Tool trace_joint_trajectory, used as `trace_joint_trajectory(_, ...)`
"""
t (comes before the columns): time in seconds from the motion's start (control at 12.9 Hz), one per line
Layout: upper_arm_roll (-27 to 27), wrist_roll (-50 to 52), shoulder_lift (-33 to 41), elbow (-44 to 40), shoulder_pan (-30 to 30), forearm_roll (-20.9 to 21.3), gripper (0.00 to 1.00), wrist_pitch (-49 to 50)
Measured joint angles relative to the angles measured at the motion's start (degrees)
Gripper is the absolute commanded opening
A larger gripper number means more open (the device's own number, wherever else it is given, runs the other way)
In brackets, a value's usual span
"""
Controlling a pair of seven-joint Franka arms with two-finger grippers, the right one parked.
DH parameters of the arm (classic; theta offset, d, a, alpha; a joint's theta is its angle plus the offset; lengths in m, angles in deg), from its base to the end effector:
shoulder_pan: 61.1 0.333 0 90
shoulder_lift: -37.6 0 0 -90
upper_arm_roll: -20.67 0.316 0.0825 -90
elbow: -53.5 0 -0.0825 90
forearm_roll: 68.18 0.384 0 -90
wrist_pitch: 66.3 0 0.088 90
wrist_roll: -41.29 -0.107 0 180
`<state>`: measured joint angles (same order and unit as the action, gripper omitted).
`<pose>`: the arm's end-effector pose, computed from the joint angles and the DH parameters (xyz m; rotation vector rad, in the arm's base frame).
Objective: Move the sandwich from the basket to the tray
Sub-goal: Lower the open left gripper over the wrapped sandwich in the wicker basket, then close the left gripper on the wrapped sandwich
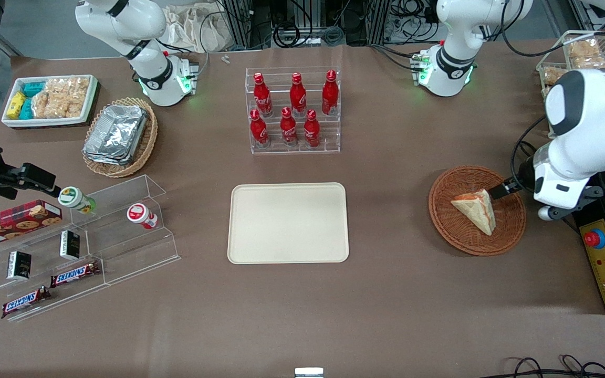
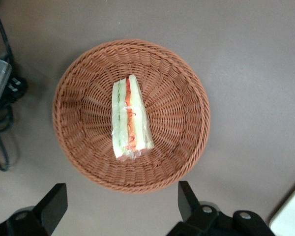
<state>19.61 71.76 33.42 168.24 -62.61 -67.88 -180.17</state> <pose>0.5590 -0.0246 0.4143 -3.0198 -0.7464 0.1300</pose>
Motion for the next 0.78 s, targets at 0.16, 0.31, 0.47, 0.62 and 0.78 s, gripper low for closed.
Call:
trace_joint_trajectory(0.16, 0.0, 3.5, 0.0, 5.6, 0.0, 0.0, 1.00, -7.7)
trace_joint_trajectory(0.31, -0.1, 5.7, -0.3, 10.2, 0.0, 0.0, 1.00, -13.5)
trace_joint_trajectory(0.47, -0.1, 6.3, -1.4, 12.3, 0.0, 0.0, 1.00, -15.7)
trace_joint_trajectory(0.62, -0.1, 6.5, -3.3, 12.8, 0.0, 0.0, 1.00, -17.6)
trace_joint_trajectory(0.78, -0.1, 6.7, -5.7, 12.9, 0.0, 0.0, 1.00, -20.2)
